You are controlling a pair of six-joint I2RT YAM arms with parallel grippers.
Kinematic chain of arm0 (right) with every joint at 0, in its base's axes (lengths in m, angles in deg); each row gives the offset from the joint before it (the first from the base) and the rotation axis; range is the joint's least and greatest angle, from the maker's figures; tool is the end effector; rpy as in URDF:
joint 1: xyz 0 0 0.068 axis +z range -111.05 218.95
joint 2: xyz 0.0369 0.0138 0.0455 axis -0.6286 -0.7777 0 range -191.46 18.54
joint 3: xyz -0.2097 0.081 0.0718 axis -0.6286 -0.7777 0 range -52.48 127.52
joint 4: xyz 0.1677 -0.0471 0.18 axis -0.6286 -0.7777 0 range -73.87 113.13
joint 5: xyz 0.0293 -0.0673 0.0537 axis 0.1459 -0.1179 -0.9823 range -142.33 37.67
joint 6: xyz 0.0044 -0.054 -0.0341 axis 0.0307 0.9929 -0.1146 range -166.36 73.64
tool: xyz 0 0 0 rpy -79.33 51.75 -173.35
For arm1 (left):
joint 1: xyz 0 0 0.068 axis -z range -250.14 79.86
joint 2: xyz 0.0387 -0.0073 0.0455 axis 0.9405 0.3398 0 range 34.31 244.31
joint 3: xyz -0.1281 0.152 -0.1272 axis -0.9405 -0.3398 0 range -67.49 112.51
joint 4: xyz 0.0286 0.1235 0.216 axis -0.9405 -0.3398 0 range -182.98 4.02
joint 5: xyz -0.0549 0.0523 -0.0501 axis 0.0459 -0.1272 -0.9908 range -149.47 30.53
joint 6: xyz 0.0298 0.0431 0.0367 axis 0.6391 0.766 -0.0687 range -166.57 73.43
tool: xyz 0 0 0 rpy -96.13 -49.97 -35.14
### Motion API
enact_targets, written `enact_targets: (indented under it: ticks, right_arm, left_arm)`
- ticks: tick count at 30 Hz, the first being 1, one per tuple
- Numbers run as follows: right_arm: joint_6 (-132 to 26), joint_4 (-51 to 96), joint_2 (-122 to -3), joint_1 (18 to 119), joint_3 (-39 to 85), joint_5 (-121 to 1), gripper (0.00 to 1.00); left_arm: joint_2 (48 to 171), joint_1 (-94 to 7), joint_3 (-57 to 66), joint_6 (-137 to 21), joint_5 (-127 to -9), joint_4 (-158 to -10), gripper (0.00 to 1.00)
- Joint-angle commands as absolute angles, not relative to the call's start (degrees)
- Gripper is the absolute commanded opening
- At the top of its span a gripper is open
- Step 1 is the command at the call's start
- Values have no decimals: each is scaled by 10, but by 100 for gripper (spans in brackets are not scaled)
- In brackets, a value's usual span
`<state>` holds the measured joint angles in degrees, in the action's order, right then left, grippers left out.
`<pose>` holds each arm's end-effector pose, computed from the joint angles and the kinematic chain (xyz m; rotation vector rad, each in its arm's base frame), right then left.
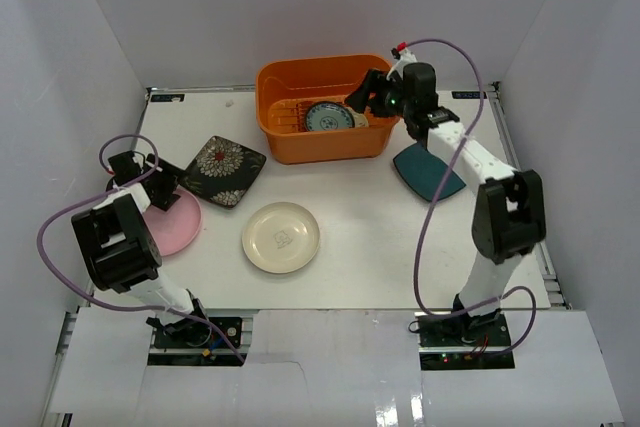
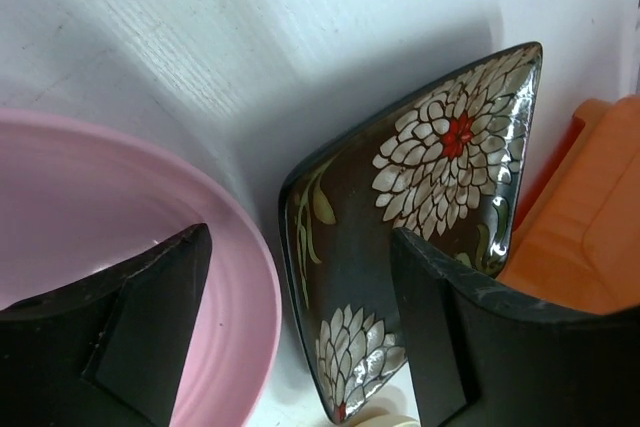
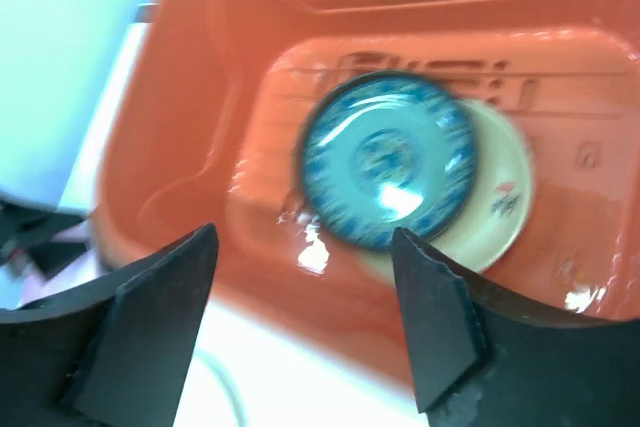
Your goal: Place the plates into the plastic bin on the countertop
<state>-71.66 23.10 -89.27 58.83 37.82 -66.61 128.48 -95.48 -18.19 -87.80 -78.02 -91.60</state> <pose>0.4152 0.1632 0.2787 -0.0859 1.9393 0.7678 0.2968 0.1233 0.1233 -1.2266 2.1307 -0.5186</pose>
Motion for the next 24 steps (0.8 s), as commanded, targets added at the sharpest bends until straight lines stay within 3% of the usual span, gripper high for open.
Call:
enact_targets:
  ticks: [1, 7, 13, 18, 24]
  right_arm:
    - [-740, 381, -768, 633, 229, -672, 74]
    - [-740, 446, -700, 736, 21, -615, 65]
    - [-724, 421, -743, 774, -31, -609, 76]
    - [-728, 425, -765, 812, -56, -629, 78]
    - [-721, 412, -793, 846, -66, -591, 70]
  left_arm:
    - [1238, -956, -187, -862, -792, -920, 81]
    - [1118, -931, -226, -842, -763, -970, 77]
    - [1033, -852, -242, -792, -642, -1079, 68]
    - [1047, -778, -228, -765, -536, -1141, 69]
    - [1144, -745, -215, -763, -513, -1166, 68]
